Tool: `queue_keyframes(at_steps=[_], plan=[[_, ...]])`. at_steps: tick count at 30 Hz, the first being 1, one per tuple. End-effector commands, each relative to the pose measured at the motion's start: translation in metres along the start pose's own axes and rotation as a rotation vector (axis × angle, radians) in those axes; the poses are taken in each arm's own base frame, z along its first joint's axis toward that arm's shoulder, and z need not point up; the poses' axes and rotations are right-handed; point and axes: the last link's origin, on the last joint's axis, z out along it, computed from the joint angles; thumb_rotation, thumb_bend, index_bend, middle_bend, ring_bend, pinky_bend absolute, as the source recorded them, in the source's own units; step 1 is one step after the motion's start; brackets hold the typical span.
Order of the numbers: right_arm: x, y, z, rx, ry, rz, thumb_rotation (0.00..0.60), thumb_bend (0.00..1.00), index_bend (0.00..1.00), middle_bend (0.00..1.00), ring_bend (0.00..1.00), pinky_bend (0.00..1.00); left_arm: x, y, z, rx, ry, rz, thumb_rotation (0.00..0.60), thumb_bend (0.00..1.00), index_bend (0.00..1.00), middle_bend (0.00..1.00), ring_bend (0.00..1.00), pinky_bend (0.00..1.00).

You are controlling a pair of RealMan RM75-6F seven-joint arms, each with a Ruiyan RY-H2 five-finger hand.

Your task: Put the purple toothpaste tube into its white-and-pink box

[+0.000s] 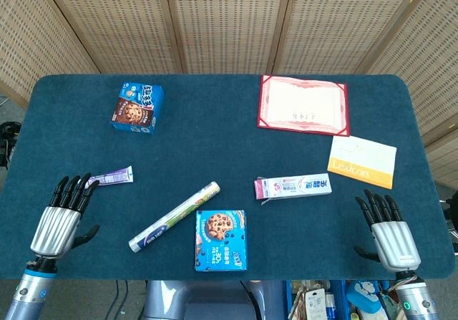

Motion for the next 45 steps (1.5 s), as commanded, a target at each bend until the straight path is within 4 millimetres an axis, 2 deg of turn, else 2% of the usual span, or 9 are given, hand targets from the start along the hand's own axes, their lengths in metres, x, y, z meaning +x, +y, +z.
queue_keyframes(at_steps=[1,26,32,37,45], plan=[[-0.001,0.0,0.0,0.0,-0.004,-0.002,0.6,0.06,0.0,0.0,0.0,0.0,0.0,-0.001,0.0,0.006,-0.001,0.003,0.6,0.23,0.0,0.0,0.0,0.0],[0.007,0.001,0.0,-0.009,0.081,0.016,0.6,0.06,0.0,0.0,0.0,0.0,-0.001,-0.003,0.002,0.013,-0.019,0.003,0.6,0.23,0.0,0.0,0.0,0.0],[0.007,0.002,0.0,-0.014,0.078,0.017,0.6,0.06,0.0,0.0,0.0,0.0,0.001,-0.004,0.008,0.015,-0.033,-0.021,0.6,0.23,0.0,0.0,0.0,0.0],[0.006,0.001,0.001,-0.01,0.072,0.014,0.6,0.06,0.0,0.0,0.0,0.0,0.006,-0.013,0.026,0.037,-0.05,0.014,0.6,0.23,0.0,0.0,0.0,0.0],[0.004,-0.001,0.001,-0.002,0.063,0.011,0.6,0.06,0.0,0.0,0.0,0.0,0.008,-0.031,0.076,0.102,-0.165,0.039,0.6,0.23,0.0,0.0,0.0,0.0]])
